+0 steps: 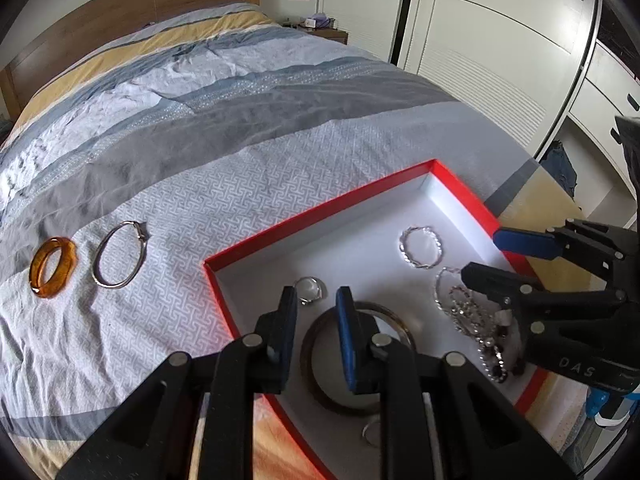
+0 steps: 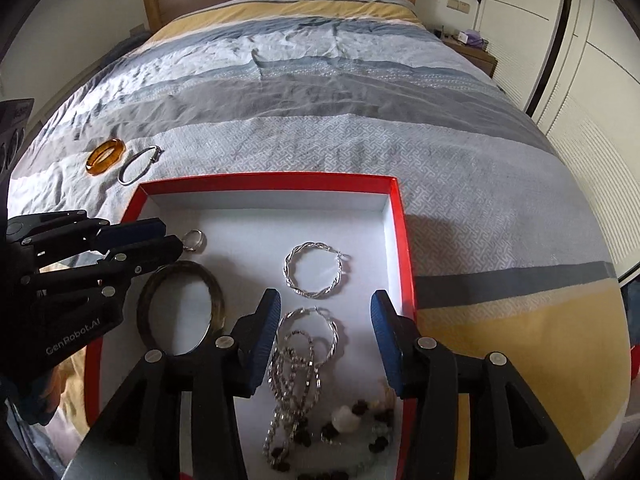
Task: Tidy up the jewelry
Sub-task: 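Pull both tools back from the red box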
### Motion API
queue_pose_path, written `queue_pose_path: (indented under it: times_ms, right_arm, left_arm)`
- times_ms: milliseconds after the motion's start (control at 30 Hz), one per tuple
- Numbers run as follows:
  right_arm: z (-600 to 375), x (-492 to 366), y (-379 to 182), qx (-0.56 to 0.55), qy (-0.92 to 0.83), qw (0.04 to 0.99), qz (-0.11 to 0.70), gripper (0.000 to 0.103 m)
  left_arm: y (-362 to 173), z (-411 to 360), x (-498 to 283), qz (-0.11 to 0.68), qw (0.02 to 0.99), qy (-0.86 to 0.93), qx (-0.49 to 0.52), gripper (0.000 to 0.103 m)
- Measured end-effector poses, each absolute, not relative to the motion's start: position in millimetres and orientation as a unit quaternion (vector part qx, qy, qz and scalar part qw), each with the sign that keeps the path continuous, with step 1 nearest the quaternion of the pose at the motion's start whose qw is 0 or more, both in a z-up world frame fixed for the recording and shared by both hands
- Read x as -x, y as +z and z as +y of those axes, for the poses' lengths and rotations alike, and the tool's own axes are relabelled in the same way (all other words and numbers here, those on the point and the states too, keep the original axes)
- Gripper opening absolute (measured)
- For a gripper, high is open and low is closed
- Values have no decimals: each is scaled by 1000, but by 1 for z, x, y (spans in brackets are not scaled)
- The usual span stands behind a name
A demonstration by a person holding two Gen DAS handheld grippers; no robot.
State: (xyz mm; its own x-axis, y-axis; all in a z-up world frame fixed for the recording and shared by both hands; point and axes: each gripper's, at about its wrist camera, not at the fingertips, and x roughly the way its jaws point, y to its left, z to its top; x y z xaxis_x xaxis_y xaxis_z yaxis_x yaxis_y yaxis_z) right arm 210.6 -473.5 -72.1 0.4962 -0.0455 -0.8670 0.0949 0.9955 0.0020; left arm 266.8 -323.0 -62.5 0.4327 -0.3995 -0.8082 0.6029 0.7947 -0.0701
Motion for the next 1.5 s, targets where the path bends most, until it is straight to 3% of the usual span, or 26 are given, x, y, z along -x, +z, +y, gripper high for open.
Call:
queue_pose_path:
  times_ms: [367, 800, 933, 1300, 1433, 1500]
  right_arm:
    - [-437, -102, 20, -68, -45, 894, 442, 51]
    - [-368, 11, 109, -60, -20, 927, 369, 52]
    - [-344, 36, 125, -53, -4, 935, 352, 52]
    - [-288, 97, 162, -20, 33, 951, 307, 54]
    - [-274, 115, 175, -9, 42, 957, 287, 55]
    - [-268, 122, 180, -6, 45, 959, 278, 55]
  left_arm:
    - [34, -252, -169, 393, 877, -261, -95, 19]
    - [101, -166, -39, 329, 914, -215, -102, 19]
    - [116, -144, -1, 303, 926, -201, -102, 28]
    - [152, -88, 74, 242, 954, -160, -74, 33]
    - [161, -74, 94, 218, 962, -150, -69, 47]
    - [165, -68, 100, 210, 964, -146, -65, 48]
